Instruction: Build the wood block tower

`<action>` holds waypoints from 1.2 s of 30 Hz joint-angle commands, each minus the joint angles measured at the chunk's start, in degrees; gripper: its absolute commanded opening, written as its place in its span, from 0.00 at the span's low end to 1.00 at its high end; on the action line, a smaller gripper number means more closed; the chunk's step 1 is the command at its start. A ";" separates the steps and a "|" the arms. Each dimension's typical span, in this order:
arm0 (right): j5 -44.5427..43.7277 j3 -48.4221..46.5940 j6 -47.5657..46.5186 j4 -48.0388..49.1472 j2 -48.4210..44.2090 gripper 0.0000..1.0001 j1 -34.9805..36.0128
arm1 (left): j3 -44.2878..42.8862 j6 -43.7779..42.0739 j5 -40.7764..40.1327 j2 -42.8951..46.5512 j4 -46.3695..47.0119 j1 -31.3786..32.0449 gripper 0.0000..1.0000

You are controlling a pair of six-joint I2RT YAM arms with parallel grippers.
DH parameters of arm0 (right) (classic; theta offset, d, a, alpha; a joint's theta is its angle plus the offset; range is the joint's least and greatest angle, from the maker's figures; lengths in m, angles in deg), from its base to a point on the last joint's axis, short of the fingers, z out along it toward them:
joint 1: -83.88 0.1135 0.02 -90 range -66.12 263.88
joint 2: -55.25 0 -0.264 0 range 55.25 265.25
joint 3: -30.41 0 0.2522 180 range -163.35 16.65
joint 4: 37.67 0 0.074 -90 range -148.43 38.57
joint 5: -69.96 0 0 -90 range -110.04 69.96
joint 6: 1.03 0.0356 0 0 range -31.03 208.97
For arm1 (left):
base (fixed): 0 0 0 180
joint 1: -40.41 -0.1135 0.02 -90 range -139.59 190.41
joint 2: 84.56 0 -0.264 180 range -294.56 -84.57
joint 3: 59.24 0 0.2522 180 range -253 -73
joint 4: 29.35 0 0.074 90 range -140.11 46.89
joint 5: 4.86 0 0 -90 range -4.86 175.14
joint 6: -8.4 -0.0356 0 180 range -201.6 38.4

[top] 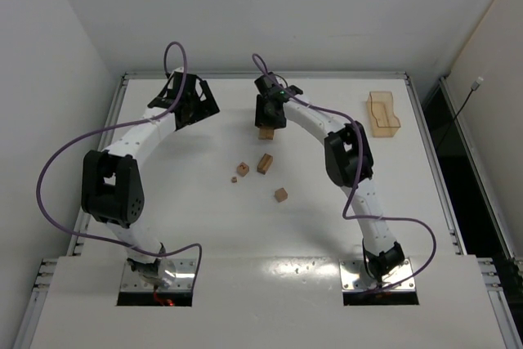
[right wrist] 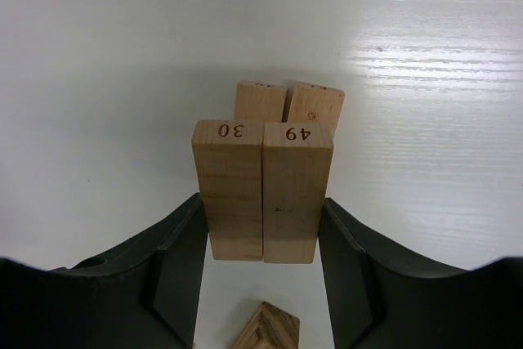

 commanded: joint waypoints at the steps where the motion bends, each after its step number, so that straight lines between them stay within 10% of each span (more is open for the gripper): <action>1: -0.36 -1.00 0.59 0.79 1.02 0.00 0.37 | -2.22 0.60 0.35 0.07 1.14 -0.48 0.99; 22: -1.15 -3.46 0.59 0.79 3.67 0.00 0.90 | -1.70 0.60 2.02 -0.46 1.66 -0.48 0.99; 32: -2.20 -4.07 0.59 0.79 4.19 0.50 0.90 | -1.70 1.13 2.55 -0.98 1.66 -0.48 0.99; 36: -2.20 -4.07 1.12 0.79 4.19 0.44 0.90 | -1.70 1.13 2.55 -0.99 1.66 -1.00 0.99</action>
